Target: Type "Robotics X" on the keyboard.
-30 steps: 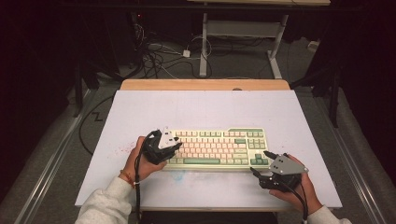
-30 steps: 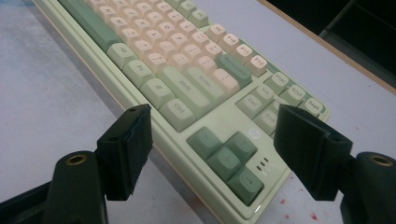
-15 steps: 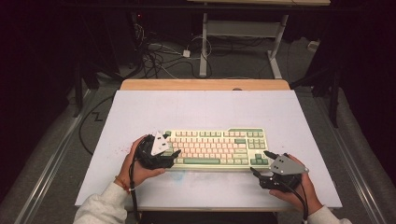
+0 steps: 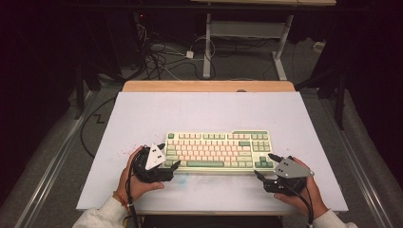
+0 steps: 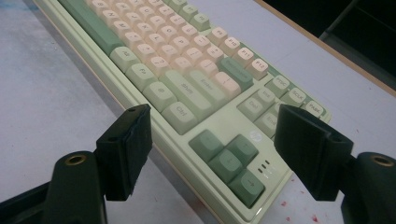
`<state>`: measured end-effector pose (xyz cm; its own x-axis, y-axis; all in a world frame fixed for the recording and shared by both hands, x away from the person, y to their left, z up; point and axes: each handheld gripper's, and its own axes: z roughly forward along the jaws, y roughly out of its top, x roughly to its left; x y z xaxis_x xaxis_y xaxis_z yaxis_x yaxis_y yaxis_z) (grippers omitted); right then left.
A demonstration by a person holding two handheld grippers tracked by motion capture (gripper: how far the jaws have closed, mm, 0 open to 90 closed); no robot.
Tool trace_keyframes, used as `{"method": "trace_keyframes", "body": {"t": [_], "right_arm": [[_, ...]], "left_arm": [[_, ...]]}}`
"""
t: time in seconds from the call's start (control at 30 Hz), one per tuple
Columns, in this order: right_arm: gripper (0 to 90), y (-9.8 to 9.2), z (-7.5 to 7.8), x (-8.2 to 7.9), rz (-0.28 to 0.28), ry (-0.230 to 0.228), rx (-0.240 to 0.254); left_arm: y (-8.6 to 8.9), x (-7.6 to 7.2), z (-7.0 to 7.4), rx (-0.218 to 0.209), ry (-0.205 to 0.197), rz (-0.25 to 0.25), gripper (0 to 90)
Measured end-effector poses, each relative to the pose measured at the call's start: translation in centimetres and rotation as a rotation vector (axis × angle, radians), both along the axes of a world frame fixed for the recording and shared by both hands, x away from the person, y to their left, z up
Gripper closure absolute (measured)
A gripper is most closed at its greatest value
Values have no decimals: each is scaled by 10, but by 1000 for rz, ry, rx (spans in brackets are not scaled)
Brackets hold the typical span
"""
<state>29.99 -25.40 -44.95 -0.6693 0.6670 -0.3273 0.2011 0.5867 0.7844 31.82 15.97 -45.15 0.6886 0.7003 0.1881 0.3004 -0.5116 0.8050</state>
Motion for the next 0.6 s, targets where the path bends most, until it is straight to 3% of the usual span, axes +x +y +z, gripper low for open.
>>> {"method": "trace_keyframes", "body": {"t": [0.13, 0.23, 0.37, 0.47, 0.6], "right_arm": [[279, 1, 0, 0, 2, 1, -3], [279, 2, 0, 0, 2, 2, -3], [279, 1, 0, 0, 3, 0, -2], [279, 2, -1, 0, 2, 2, -3], [279, 3, 0, -1, 5, 0, -5]], "left_arm": [[-1, -4, -2, -5, 18, -4, 358], [-1, -4, -2, -26, 61, -22, 556], [-4, -2, -1, -8, 89, -64, 783], [-8, 3, 1, 1, 108, -92, 859], [-15, 7, 3, 17, 114, -123, 873]]}}
